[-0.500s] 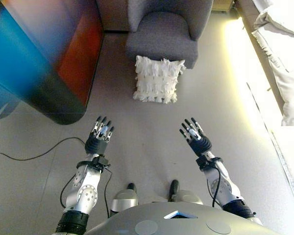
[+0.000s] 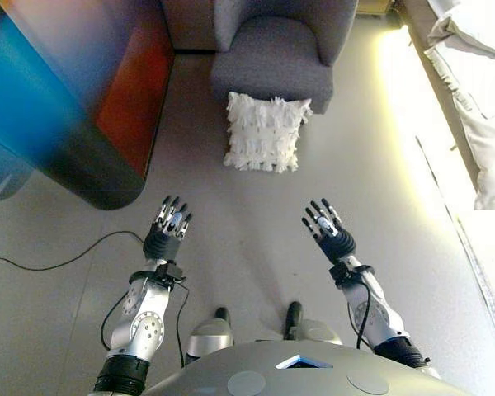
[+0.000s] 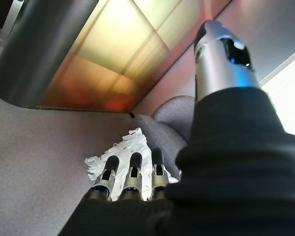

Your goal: Pick up the cushion and take it to the sofa

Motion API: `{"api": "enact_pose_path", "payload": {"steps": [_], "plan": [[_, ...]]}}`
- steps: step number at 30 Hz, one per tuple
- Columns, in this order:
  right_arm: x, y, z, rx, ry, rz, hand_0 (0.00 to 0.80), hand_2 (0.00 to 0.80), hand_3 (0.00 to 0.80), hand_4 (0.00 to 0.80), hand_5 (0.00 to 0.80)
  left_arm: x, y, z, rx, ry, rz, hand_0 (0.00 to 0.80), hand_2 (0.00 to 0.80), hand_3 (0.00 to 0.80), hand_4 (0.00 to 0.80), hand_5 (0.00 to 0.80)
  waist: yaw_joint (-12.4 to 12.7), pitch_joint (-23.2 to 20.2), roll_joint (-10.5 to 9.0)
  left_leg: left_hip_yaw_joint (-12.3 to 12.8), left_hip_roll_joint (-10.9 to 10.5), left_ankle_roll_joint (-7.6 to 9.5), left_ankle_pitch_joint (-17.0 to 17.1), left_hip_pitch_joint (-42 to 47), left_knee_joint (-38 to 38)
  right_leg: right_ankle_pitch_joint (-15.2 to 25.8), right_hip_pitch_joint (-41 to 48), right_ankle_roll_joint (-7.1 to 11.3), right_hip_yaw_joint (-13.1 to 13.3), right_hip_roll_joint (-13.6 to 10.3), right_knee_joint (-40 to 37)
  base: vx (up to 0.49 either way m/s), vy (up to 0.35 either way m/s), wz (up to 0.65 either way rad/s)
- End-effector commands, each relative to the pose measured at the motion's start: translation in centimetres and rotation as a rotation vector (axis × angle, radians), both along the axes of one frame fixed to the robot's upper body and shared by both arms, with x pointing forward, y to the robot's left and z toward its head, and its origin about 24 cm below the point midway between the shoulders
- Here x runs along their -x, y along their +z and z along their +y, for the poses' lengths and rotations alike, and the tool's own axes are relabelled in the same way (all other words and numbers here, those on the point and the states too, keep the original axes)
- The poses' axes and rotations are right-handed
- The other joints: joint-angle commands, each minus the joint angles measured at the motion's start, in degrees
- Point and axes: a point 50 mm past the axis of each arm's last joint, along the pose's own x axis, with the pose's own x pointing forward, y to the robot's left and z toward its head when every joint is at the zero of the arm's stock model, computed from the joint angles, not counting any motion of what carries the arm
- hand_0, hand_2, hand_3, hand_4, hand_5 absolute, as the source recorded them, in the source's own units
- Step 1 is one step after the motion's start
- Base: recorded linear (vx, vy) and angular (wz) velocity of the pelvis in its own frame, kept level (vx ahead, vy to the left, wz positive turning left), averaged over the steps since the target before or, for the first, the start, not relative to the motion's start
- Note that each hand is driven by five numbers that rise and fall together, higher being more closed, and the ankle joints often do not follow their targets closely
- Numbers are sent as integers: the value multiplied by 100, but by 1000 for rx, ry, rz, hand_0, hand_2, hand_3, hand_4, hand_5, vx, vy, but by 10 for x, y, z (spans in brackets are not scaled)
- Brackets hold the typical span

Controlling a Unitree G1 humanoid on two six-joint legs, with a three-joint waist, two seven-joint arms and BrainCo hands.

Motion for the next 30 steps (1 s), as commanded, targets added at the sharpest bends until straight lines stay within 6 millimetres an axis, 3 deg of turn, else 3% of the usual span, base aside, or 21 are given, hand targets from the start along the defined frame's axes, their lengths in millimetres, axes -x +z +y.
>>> {"api": "enact_pose_path", "payload": {"steps": [1,4,7,9,12,13,14,16,18,21,24,27,28,30], "plan": [[-20,25,4,-16,-25,-149,0,0,0,0,0,-17,27,7,-82,-40,-143,0,0,0,0,0,59,168,-63,168,-366,511,-528,-634,974,-484,-125,466,152,-748,1381,65,138,-2],[-12,25,7,-27,-47,-143,0,0,0,0,0,-16,26,8,-106,-64,-125,0,0,0,0,0,68,229,46,77,-512,818,-680,-814,1271,197,-829,354,458,-1211,3388,72,219,5],[3,19,3,-20,-56,-120,0,0,0,0,0,-15,25,9,-89,-74,-118,0,0,0,0,0,-92,361,181,-72,-596,860,-816,-713,1382,618,-1604,320,830,-1208,4559,127,195,14],[8,16,0,-17,-49,-116,0,0,0,0,0,-13,25,9,-76,-65,-111,0,0,0,0,0,-222,442,158,-139,-653,806,-927,-583,1427,651,-1962,336,829,-1051,4133,246,27,29],[4,20,-3,-5,-47,-127,0,0,0,0,0,-14,26,4,-67,-52,-126,0,0,0,0,0,-431,534,-1,-312,-829,728,-1179,-470,1555,670,-2166,441,687,-776,2784,273,-82,2],[1,21,-4,-1,-46,-131,0,0,0,0,0,-16,27,2,-64,-49,-133,0,0,0,0,0,-507,554,-69,-376,-900,704,-1283,-429,1599,673,-2234,498,680,-681,2204,363,-137,14],[-4,24,-7,5,-46,-142,0,0,0,0,0,-20,29,-1,-56,-51,-150,0,0,0,0,0,-648,600,-104,-519,-951,666,-1476,-268,1599,672,-2315,609,657,-430,1208,402,-141,21],[-8,24,-13,3,-54,-146,0,0,0,0,0,-23,29,-3,-57,-60,-155,0,0,0,0,0,-749,614,-147,-617,-983,663,-1582,-126,1606,779,-2356,673,579,-298,444,455,-148,38],[-10,22,-16,-8,-82,-136,0,0,0,0,0,-25,27,-7,-66,-83,-138,0,0,0,0,0,-809,612,-207,-735,-986,675,-1756,163,1614,964,-2506,677,432,-220,174,632,-223,36],[-8,17,-17,-11,-94,-110,0,0,0,0,0,-22,20,-11,-60,-97,-110,0,0,0,0,0,-813,542,-256,-776,-919,719,-2103,490,1843,962,-2387,628,275,-389,453,636,-209,47],[2,10,-14,5,-63,-56,0,0,0,0,0,-9,13,-10,2,-59,-61,0,0,0,0,0,-871,283,-161,-519,-568,438,-1742,1017,2144,678,-2244,519,33,-437,1044,648,-202,25],[12,10,-10,24,-10,-49,0,0,0,0,0,-2,15,-6,5,-20,-54,0,0,0,0,0,-880,-52,-9,-470,-166,-34,-409,1074,2704,406,-1989,239,-55,-173,1341,597,-303,-6],[14,9,-12,29,8,-58,0,0,0,0,0,-1,17,-4,13,-7,-68,0,0,0,0,0,-843,-140,-32,-455,-150,-166,108,807,3392,228,-1716,51,-67,-52,1289,457,-299,-20],[14,8,-16,45,16,-65,0,0,0,0,0,0,18,-1,14,10,-78,0,0,0,0,0,-738,-180,-149,-346,-163,-219,412,110,4454,4,-1300,-174,-78,-16,1136,361,-264,-30]]}}
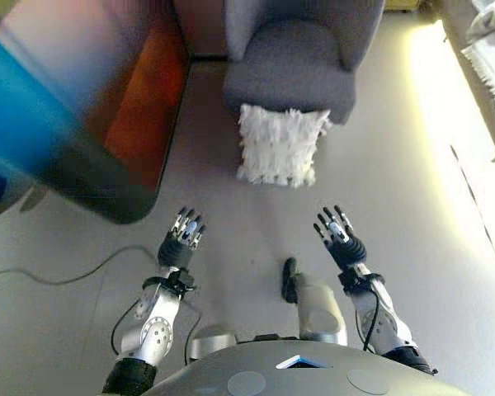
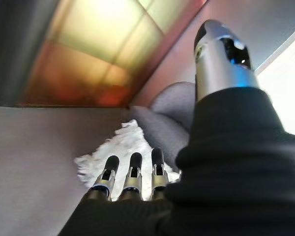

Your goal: Pick up the cushion and take it to the sofa

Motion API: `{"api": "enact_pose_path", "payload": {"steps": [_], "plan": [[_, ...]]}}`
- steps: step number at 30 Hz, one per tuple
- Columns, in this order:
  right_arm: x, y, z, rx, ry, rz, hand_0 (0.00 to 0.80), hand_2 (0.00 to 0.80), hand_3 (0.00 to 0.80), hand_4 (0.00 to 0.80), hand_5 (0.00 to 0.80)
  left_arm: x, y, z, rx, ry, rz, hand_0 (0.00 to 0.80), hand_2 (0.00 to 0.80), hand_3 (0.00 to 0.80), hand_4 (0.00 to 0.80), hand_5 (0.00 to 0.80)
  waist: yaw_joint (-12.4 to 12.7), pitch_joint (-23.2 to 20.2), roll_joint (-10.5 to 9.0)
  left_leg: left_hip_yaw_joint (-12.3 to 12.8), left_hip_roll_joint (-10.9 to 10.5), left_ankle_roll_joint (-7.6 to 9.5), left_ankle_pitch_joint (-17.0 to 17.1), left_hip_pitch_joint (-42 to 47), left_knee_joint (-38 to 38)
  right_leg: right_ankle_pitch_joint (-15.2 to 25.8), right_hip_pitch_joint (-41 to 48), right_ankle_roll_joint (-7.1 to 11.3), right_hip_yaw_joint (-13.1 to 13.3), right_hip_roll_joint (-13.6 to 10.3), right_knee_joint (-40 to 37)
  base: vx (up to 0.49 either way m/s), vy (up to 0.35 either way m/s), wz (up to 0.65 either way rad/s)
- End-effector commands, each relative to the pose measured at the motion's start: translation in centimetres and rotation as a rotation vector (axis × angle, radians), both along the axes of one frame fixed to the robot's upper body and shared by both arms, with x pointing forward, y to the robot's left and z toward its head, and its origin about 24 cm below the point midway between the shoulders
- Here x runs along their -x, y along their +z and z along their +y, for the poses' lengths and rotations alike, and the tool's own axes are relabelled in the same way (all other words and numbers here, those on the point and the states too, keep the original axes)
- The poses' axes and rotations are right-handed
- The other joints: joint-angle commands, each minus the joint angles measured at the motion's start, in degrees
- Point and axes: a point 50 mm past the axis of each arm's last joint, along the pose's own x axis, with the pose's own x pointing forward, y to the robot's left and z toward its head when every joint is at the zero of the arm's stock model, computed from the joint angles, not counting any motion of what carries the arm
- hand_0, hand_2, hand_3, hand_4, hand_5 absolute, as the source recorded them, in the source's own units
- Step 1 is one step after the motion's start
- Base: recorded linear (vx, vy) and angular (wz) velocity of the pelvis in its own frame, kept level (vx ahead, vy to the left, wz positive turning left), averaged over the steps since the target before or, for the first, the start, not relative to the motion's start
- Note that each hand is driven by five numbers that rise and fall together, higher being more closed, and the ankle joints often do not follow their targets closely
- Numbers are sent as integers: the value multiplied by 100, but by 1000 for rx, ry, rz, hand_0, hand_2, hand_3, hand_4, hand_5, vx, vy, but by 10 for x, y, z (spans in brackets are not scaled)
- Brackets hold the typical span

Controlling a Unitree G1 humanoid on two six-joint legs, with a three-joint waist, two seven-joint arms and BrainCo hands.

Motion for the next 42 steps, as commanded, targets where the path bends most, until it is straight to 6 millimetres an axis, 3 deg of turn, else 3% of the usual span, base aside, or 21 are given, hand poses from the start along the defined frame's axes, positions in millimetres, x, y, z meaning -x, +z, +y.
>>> {"api": "enact_pose_path", "payload": {"steps": [1,2,4,7,8,9,11,13,15,20,22,25,27,28,30,33,35,37,39,41,42], "plan": [[-4,15,5,3,63,-110,0,0,0,0,0,-6,27,17,-21,60,-137,0,0,0,0,0,62,-296,-333,508,-339,256,1606,-532,1815,532,861,333,132,-335,-1292,287,-203,-49],[-7,15,2,7,56,-117,0,0,0,0,0,-8,28,17,-22,60,-143,0,0,0,0,0,157,-205,-375,626,-213,353,1347,-1054,2194,427,1091,282,158,-351,-1337,299,-159,-41],[-12,17,0,3,50,-131,0,0,0,0,0,-8,27,17,-29,55,-156,0,0,0,0,0,273,-45,-403,768,-65,475,1173,-1469,1712,295,1354,279,330,-332,-1345,288,-20,-17],[-20,20,-2,14,29,-125,0,0,0,0,0,-10,26,20,-61,55,-165,0,0,0,0,0,341,82,-301,894,147,445,1569,-1624,-91,83,1528,308,590,-174,-1305,308,123,-31],[-20,20,-4,16,15,-119,0,0,0,0,0,-12,26,21,-63,46,-171,0,0,0,0,0,388,126,-191,720,177,321,1824,-1656,-934,-20,1595,350,671,-71,-1259,299,154,-20],[-19,19,-6,14,8,-114,0,0,0,0,0,-13,27,21,-65,40,-174,0,0,0,0,0,420,126,-151,583,168,257,1983,-1686,-1326,-48,1625,371,743,-15,-1270,354,166,-8],[-16,15,-7,1,-5,-100,0,0,0,0,0,-14,26,18,-69,31,-176,0,0,0,0,0,546,171,-83,63,91,127,2358,-1866,-2102,-131,1850,409,1083,140,-1348,416,107,-11],[-13,10,-5,2,0,-82,0,0,0,0,0,-14,24,17,-59,42,-163,0,0,0,0,0,697,173,-57,-355,128,81,2483,-1967,-2852,-249,2097,451,1336,188,-1378,510,72,-18],[-12,8,-2,-1,22,-73,0,0,0,0,0,-12,22,18,-59,58,-150,0,0,0,0,0,827,157,-45,-530,156,68,2448,-2006,-3309,-426,2409,489,1495,168,-1385,522,65,-31],[-9,9,4,-10,61,-67,0,0,0,0,0,-6,18,27,-81,79,-130,0,0,0,0,0,921,73,66,-235,288,1,2486,-2217,-3394,-1011,2863,545,1404,41,-1111,460,117,-42],[-9,10,8,-20,77,-70,0,0,0,0,0,-6,19,32,-91,84,-135,0,0,0,0,0,959,36,66,-45,207,78,2311,-2167,-3236,-1136,3035,628,1332,-128,-1008,558,205,-48],[-8,10,17,-42,77,-64,0,0,0,0,0,-6,23,39,-107,83,-145,0,0,0,0,0,1109,-12,44,-204,-19,191,2154,-2307,-2572,-1162,3116,813,1121,-543,-553,536,217,-31],[-8,7,21,-65,55,-39,0,0,0,0,0,-7,24,43,-132,93,-131,0,0,0,0,0,1188,-92,-70,-166,-255,416,1937,-2355,-2264,-654,3176,1024,1004,-946,-191,457,235,-16],[-7,8,26,-86,47,-47,0,0,0,0,0,-12,29,41,-131,69,-160,0,0,0,0,0,1231,-166,-116,-50,-397,600,1792,-2349,-2150,-87,3086,1058,865,-1252,378,377,235,-7],[-5,9,29,-68,26,-60,0,0,0,0,0,-15,33,36,-146,35,-168,0,0,0,0,0,1252,-245,-111,-41,-664,881,1547,-2246,-2007,462,2726,1011,831,-1567,1504,468,318,-1],[-3,11,35,-80,10,-62,0,0,0,0,0,-17,33,37,-180,19,-155,0,0,0,0,0,1159,-205,-69,40,-949,1105,1199,-1980,-1754,801,1766,905,937,-1788,2558,365,236,17],[-3,12,38,-81,20,-69,0,0,0,0,0,-20,34,37,-182,19,-161,0,0,0,0,0,1117,-137,-47,117,-963,1120,1107,-1832,-1688,638,1469,790,783,-1770,2338,291,48,-4],[-4,12,37,-85,31,-76,0,0,0,0,0,-20,36,39,-185,33,-164,0,0,0,0,0,1061,-32,-13,198,-925,1063,1037,-1569,-1690,444,1208,713,466,-1594,1531,331,-64,-15],[-5,14,37,-84,51,-85,0,0,0,0,0,-19,38,42,-178,65,-164,0,0,0,0,0,953,113,-57,293,-922,998,821,-1183,-1723,621,815,818,199,-1510,508,322,-139,-43],[-11,18,37,-86,66,-110,0,0,0,0,0,-19,40,42,-177,75,-172,0,0,0,0,0,836,237,-217,262,-1014,954,485,-978,-1641,1061,517,1054,254,-1511,-582,296,-180,-42],[-12,19,37,-88,70,-117,0,0,0,0,0,-19,40,42,-179,76,-176,0,0,0,0,0,814,272,-236,240,-1020,946,416,-937,-1617,1139,486,1096,288,-1509,-747,316,-192,-10]]}}
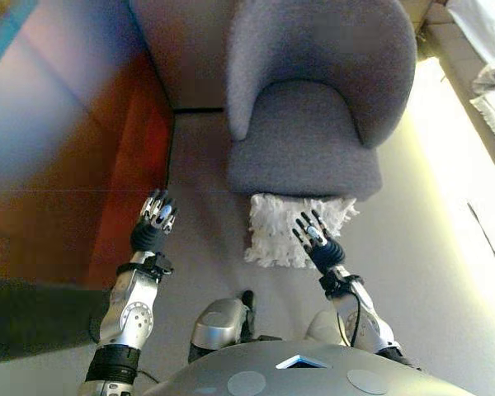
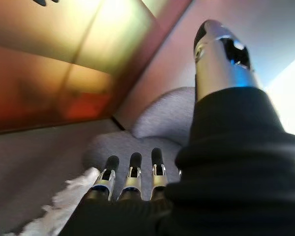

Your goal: Pick up the cushion and take it to the sofa

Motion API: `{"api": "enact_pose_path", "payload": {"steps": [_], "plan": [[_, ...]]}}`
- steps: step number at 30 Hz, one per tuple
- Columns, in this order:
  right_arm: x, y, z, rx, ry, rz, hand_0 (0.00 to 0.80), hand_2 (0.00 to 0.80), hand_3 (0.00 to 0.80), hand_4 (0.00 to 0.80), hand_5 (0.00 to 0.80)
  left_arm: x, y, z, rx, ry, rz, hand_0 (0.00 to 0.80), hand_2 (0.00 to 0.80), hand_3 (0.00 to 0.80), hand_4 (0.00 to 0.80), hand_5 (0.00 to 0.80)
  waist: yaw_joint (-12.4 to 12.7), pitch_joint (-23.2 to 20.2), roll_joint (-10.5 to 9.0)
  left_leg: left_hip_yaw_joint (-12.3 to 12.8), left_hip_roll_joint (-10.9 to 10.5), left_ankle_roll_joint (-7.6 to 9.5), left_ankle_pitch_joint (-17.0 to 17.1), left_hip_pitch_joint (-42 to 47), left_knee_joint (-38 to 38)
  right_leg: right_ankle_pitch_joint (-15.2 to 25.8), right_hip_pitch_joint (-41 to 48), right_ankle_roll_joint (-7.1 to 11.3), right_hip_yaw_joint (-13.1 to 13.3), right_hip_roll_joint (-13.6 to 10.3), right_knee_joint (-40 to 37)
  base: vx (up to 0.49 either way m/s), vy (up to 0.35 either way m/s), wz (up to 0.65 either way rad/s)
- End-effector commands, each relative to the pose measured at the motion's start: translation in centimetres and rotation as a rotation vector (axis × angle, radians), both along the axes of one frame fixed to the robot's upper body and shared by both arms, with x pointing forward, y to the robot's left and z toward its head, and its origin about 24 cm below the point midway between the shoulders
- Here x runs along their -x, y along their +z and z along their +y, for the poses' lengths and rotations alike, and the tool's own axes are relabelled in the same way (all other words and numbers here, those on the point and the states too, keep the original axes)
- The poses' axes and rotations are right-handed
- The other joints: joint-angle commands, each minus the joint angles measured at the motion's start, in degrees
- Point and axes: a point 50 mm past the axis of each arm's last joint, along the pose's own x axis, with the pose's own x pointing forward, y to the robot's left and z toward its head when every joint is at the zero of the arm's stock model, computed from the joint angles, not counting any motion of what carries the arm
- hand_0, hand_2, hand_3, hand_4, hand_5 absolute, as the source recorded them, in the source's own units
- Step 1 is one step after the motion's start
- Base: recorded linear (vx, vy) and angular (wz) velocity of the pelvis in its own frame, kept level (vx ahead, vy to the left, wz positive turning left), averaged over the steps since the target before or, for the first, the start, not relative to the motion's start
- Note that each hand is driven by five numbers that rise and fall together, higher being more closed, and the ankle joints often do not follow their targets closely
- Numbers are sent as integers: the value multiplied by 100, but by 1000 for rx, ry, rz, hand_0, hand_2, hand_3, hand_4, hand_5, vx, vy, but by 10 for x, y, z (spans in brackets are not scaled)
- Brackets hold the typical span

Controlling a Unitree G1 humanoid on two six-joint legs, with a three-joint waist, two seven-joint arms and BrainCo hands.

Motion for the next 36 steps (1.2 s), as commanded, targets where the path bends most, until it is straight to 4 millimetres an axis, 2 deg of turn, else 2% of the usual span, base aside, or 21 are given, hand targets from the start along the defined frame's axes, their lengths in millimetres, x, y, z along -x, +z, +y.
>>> {"api": "enact_pose_path", "payload": {"steps": [1,3,5,7,8,10,11,12,13,15,16,19,22,24,25,27,29,30,32,33,36], "plan": [[-16,21,-5,-15,3,-136,0,0,0,0,0,-4,28,0,-52,-25,-134,0,0,0,0,0,-220,97,-263,-521,-88,-276,-662,-24,480,1913,-6,184,100,89,-1881,358,-187,11],[-18,20,-6,-17,6,-130,0,0,0,0,0,-2,26,2,-45,-14,-129,0,0,0,0,0,-262,64,-309,-659,-64,-321,-849,156,514,2080,18,288,237,60,-2293,450,-222,27],[-19,18,-6,-25,5,-110,0,0,0,0,0,0,25,4,-46,-4,-122,0,0,0,0,0,-276,-8,-345,-757,12,-380,-1030,344,572,2148,64,333,298,16,-2345,432,-235,28],[-18,16,-5,-29,21,-96,0,0,0,0,0,2,25,7,-44,13,-122,0,0,0,0,0,-277,-109,-386,-772,164,-452,-1212,536,644,2070,119,354,283,-19,-2241,431,-292,47],[-17,14,-5,-33,37,-88,0,0,0,0,0,3,25,9,-50,29,-120,0,0,0,0,0,-273,-183,-408,-750,284,-498,-1236,613,691,1963,200,369,221,43,-2221,387,-304,41],[-16,13,-3,-27,61,-74,0,0,0,0,0,6,24,12,-47,56,-110,0,0,0,0,0,-313,-245,-420,-771,476,-572,-1149,740,831,1895,186,336,282,168,-1971,397,-325,11],[-16,14,-2,-21,73,-70,0,0,0,0,0,7,23,13,-28,71,-101,0,0,0,0,0,-334,-277,-404,-764,632,-633,-987,813,901,1778,172,278,281,238,-1790,305,-257,-4],[-16,14,-1,-21,77,-70,0,0,0,0,0,8,23,14,-22,76,-100,0,0,0,0,0,-341,-284,-397,-767,664,-649,-951,822,913,1748,176,263,274,260,-1762,365,-352,-2],[-16,14,-2,-20,93,-67,0,0,0,0,0,9,22,14,-18,87,-95,0,0,0,0,0,-340,-355,-354,-823,892,-811,-297,765,1178,1477,281,119,178,495,-1679,266,-287,8],[-18,14,-6,6,99,-70,0,0,0,0,0,11,19,7,-8,72,-94,0,0,0,0,0,-299,-372,-326,-870,958,-880,109,487,1758,1271,499,-108,64,670,-1702,295,-324,10],[-18,14,-7,13,99,-73,0,0,0,0,0,12,19,6,-5,69,-92,0,0,0,0,0,-303,-388,-340,-857,943,-888,211,396,1938,1236,525,-168,35,678,-1707,259,-271,16],[-21,16,-15,48,80,-90,0,0,0,0,0,15,11,-2,29,46,-75,0,0,0,0,0,-296,-354,-313,-661,963,-885,473,-147,2799,974,747,-476,-96,768,-1642,190,-149,17],[-20,17,-20,63,59,-102,0,0,0,0,0,15,8,-7,55,29,-73,0,0,0,0,0,-297,-291,-229,-433,1174,-909,570,-247,2244,789,907,-504,-167,795,-1551,204,5,29],[-19,17,-21,62,53,-103,0,0,0,0,0,16,7,-8,60,20,-75,0,0,0,0,0,-282,-274,-112,-354,1348,-1005,811,-114,1381,634,1014,-456,-190,849,-1488,232,110,25],[-18,18,-23,63,45,-105,0,0,0,0,0,14,8,-9,59,8,-81,0,0,0,0,0,-258,-260,0,-364,1482,-1118,1051,-131,664,516,1071,-401,-215,886,-1436,215,132,24],[-16,19,-25,67,37,-110,0,0,0,0,0,10,10,-12,58,-16,-92,0,0,0,0,0,-173,-212,116,-442,1606,-1290,1334,-327,-97,376,1215,-317,-250,882,-1413,229,150,34],[-16,19,-25,66,35,-120,0,0,0,0,0,7,12,-14,57,-35,-106,0,0,0,0,0,-95,-146,159,-505,1676,-1375,1484,-454,-514,273,1386,-270,-268,842,-1414,221,138,33],[-15,18,-25,65,33,-123,0,0,0,0,0,6,12,-15,54,-47,-111,0,0,0,0,0,-53,-128,163,-497,1685,-1387,1493,-553,-583,213,1526,-233,-275,800,-1429,232,140,18],[-15,17,-24,66,22,-122,0,0,0,0,0,4,11,-15,51,-65,-112,0,0,0,0,0,-49,-121,116,-317,1626,-1313,1221,-606,-410,155,1718,-153,-331,652,-1427,213,143,-1],[-16,16,-22,70,15,-110,0,0,0,0,0,3,11,-14,43,-70,-101,0,0,0,0,0,-58,-159,73,-229,1530,-1224,929,-570,-295,156,1752,-75,-360,504,-1384,205,161,-10],[-12,14,-19,70,3,-87,0,0,0,0,0,3,9,-10,24,-64,-81,0,0,0,0,0,-85,-197,20,-202,1390,-1111,658,-634,-1,175,1774,5,-300,306,-1274,258,190,-22]]}}
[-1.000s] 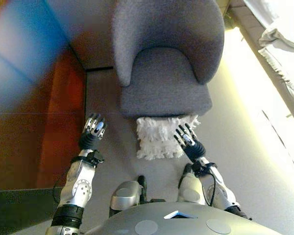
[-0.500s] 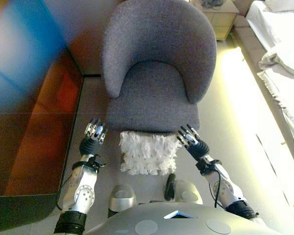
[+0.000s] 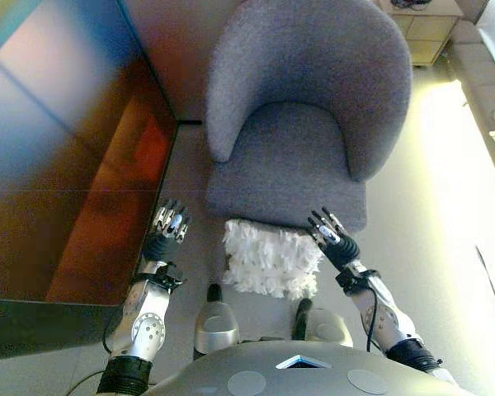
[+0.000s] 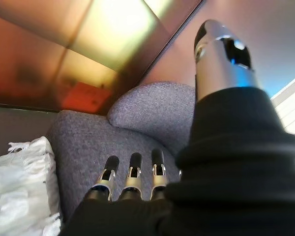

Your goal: Pick up the cushion and take it to the sofa

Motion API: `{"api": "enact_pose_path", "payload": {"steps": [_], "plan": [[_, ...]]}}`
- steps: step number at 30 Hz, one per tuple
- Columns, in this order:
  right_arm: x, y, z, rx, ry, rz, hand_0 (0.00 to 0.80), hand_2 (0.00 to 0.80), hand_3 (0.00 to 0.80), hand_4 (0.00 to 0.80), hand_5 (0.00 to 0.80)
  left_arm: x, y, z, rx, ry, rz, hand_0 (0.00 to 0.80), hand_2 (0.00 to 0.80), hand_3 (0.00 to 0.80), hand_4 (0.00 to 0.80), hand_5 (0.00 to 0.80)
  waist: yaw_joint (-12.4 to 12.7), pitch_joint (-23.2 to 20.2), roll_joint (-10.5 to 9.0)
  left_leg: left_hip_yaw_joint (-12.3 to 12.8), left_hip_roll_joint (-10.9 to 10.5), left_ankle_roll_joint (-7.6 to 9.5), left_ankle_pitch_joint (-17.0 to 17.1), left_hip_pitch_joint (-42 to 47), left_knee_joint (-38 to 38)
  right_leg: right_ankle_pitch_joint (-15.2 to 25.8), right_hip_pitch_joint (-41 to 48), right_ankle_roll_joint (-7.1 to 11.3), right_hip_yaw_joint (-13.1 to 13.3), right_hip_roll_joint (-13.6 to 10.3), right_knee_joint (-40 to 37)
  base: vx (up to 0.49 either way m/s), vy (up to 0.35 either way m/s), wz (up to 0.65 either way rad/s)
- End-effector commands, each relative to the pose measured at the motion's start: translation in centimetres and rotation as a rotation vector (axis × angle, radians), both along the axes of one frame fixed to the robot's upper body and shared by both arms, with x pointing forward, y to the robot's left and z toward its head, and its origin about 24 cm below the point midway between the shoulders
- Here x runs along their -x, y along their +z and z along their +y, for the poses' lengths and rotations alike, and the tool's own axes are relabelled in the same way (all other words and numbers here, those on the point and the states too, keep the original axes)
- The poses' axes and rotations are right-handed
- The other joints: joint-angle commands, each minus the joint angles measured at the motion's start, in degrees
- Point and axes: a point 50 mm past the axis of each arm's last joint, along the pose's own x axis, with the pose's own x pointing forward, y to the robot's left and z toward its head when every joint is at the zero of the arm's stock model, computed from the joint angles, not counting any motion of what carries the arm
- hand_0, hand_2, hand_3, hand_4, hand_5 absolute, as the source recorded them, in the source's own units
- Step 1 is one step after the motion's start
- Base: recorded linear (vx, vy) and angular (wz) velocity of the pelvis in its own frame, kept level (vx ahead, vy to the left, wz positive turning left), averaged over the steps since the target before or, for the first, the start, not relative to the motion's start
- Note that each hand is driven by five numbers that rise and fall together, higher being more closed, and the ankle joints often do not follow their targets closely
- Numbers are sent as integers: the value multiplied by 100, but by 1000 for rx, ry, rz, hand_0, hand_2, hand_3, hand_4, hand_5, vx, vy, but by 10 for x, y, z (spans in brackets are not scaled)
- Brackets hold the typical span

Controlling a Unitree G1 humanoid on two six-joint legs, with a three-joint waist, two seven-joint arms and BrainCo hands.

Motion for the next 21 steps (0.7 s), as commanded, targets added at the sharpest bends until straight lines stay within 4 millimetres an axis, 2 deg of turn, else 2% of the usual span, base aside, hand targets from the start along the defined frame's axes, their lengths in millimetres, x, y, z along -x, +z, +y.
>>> {"api": "enact_pose_path", "payload": {"steps": [1,5,9,10,11,13,14,16,18,19,21], "plan": [[-11,20,10,-32,-37,-115,0,0,0,0,0,-6,19,13,-75,-15,-82,0,0,0,0,0,10,-111,-327,-11,-62,47,32,-358,274,-14,1086,347,108,-462,-444,194,136,-2],[-11,16,5,-35,-120,-81,0,0,0,0,0,-8,19,18,-112,-26,-68,0,0,0,0,0,73,-115,-371,2,-162,111,-127,-569,557,128,1136,406,78,-653,-565,117,108,10],[-15,7,-8,55,-226,-20,0,0,0,0,0,-12,18,18,-225,-75,-38,0,0,0,0,0,202,-94,-411,-63,-277,190,-361,-995,1016,200,1248,450,20,-853,-650,25,90,2],[-16,4,-11,80,-244,-3,0,0,0,0,0,-14,17,18,-249,-88,-29,0,0,0,0,0,215,-93,-423,-66,-327,247,-409,-1048,1082,287,1214,444,19,-940,-506,53,155,1],[-16,0,-14,114,-265,33,0,0,0,0,0,-16,15,17,-284,-114,-14,0,0,0,0,0,213,-57,-446,-35,-428,372,-505,-1021,1127,553,1012,437,51,-1129,-39,63,176,-1],[-13,-9,-18,192,-270,88,0,0,0,0,0,-15,9,18,-343,-135,9,0,0,0,0,0,163,69,-418,49,-525,557,-686,-851,1208,798,412,370,158,-1344,871,114,188,-4],[-15,-11,-20,214,-266,100,0,0,0,0,0,-17,9,19,-357,-138,12,0,0,0,0,0,167,145,-403,120,-508,565,-729,-813,1281,792,214,337,148,-1372,960,74,83,-16],[-26,-12,-27,256,-254,96,0,0,0,0,0,-26,13,17,-381,-136,-6,0,0,0,0,0,145,389,-379,198,-450,528,-849,-905,1583,835,-428,301,150,-1329,873,-124,-54,-41],[-52,-1,-35,305,-252,40,0,0,0,0,0,-48,22,13,-398,-124,-67,0,0,0,0,0,76,769,-366,174,-402,476,-1004,-1255,1928,1007,-1140,363,329,-1251,585,-384,-145,-61],[-72,13,-38,331,-263,-15,0,0,0,0,0,-65,31,9,-423,-111,-107,0,0,0,0,0,9,1012,-338,99,-326,443,-1157,-1650,2310,1030,-1587,385,570,-1169,614,-412,-204,-32],[-103,36,-41,375,-285,-75,0,0,0,0,0,-89,41,4,-473,-75,-133,0,0,0,0,0,-79,1238,-308,53,-168,399,-1353,-2265,2937,771,-1925,391,689,-1054,920,-332,-230,-5]]}}
